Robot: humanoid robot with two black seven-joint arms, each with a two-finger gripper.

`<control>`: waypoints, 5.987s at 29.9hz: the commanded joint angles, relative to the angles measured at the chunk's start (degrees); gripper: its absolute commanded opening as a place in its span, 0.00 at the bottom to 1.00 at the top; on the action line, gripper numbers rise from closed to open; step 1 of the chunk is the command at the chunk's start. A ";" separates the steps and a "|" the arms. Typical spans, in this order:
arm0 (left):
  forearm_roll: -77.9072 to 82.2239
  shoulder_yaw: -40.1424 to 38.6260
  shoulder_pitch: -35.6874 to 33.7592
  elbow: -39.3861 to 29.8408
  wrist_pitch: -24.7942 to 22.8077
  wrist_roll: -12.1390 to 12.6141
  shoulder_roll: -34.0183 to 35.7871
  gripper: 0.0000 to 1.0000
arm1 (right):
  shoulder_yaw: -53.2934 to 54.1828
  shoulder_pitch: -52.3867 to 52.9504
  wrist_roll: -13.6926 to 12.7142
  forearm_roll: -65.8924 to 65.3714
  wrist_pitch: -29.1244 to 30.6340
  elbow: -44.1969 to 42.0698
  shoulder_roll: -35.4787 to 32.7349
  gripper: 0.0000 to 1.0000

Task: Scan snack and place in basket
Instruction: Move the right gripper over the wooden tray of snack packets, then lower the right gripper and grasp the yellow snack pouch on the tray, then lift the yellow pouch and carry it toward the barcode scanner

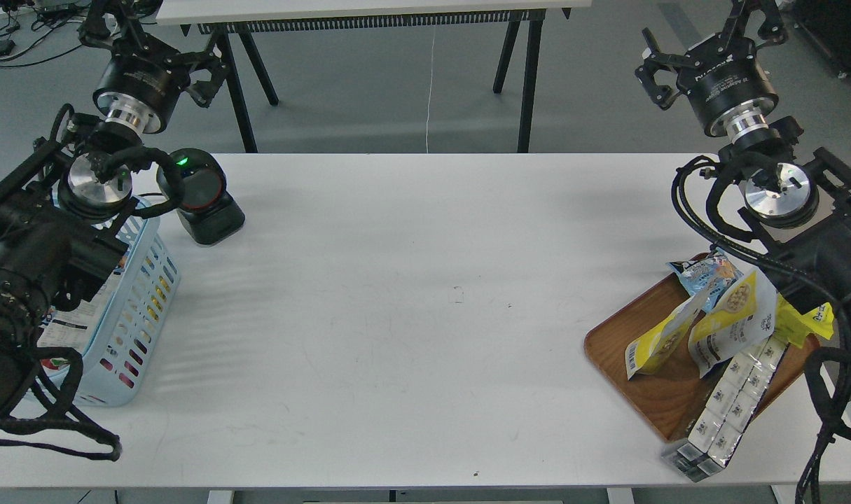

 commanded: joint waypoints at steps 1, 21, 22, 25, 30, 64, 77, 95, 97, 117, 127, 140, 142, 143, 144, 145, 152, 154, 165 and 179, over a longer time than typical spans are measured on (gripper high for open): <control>-0.01 0.12 0.03 0.00 0.00 -0.24 0.20 1.00 | 0.02 -0.08 0.00 0.00 0.00 -0.01 0.09 1.00; -0.27 -0.67 -0.67 1.58 0.00 -0.16 1.17 1.00 | -23.35 18.36 0.44 -14.30 0.00 13.68 -18.53 0.98; -0.27 -0.76 -0.67 1.58 0.00 -0.24 1.17 1.00 | -24.58 19.77 0.53 -16.50 0.00 15.35 -19.50 0.98; -0.27 -0.67 -0.58 1.58 0.00 -0.24 1.17 1.00 | -29.06 24.07 1.31 -24.84 0.00 20.63 -22.49 0.98; -0.27 -0.67 -0.49 1.49 0.00 -0.24 1.52 1.00 | -37.32 31.81 4.04 -36.45 0.00 28.97 -25.48 0.97; -0.18 -0.67 -1.46 1.58 0.00 -0.24 1.96 1.00 | -90.32 63.55 13.94 -118.81 -10.41 69.51 -18.97 0.92; -0.09 -0.23 -1.28 1.58 0.00 -0.24 2.14 1.00 | -100.00 61.27 13.94 -128.14 -13.58 69.42 -27.50 0.88; -0.09 -0.14 -1.11 1.58 0.00 -0.24 1.52 1.00 | -98.34 54.59 13.94 -130.34 -13.50 61.16 -26.63 0.77; -0.09 -0.14 -1.02 1.58 0.00 -0.24 1.52 1.00 | -97.19 53.19 13.94 -130.34 -13.50 60.11 -26.63 0.76; -0.18 -0.32 -1.02 1.58 0.00 -0.24 1.61 1.00 | -95.52 50.02 13.94 -130.60 -13.41 56.77 -25.83 0.40; -0.18 -0.23 -1.11 1.58 0.00 -0.24 1.61 1.00 | -95.52 50.28 13.94 -130.60 -13.32 56.06 -24.87 0.05; -0.09 -0.23 -1.28 1.58 0.00 -0.24 1.70 1.00 | -94.64 51.33 13.94 -130.25 -13.23 56.33 -25.39 0.00; -0.09 -0.14 -1.28 1.58 0.00 -0.33 1.70 1.00 | -93.68 51.69 13.94 -130.51 -13.23 56.59 -25.66 0.00; -0.09 -0.14 -1.28 1.58 0.00 -0.33 1.70 1.00 | -93.50 52.12 13.94 -130.60 -13.23 56.59 -25.92 0.00; -0.09 -0.06 -1.28 1.58 0.00 -0.33 1.61 1.00 | -93.41 52.74 13.94 -130.69 -13.23 56.68 -26.18 0.00; -0.09 -0.05 -1.28 1.58 0.00 -0.33 1.61 1.00 | -93.32 53.35 13.94 -130.69 -13.23 56.59 -26.19 0.00; -0.09 -0.05 -1.46 1.58 0.00 -0.24 1.61 1.00 | -87.36 55.38 13.94 -130.25 -13.23 56.33 -26.01 0.00; -0.18 -0.05 -1.55 1.58 0.00 -0.24 1.52 1.00 | -83.76 54.85 13.94 -129.90 -13.06 56.33 -26.01 0.00; -0.01 0.12 -1.46 1.32 0.00 -0.16 1.52 1.00 | -72.32 49.85 13.94 -129.02 -11.91 56.33 -20.57 0.00; -0.01 0.12 -1.37 1.32 0.00 -0.16 1.43 1.00 | -65.46 42.38 13.94 -128.76 -11.39 51.32 -7.30 0.00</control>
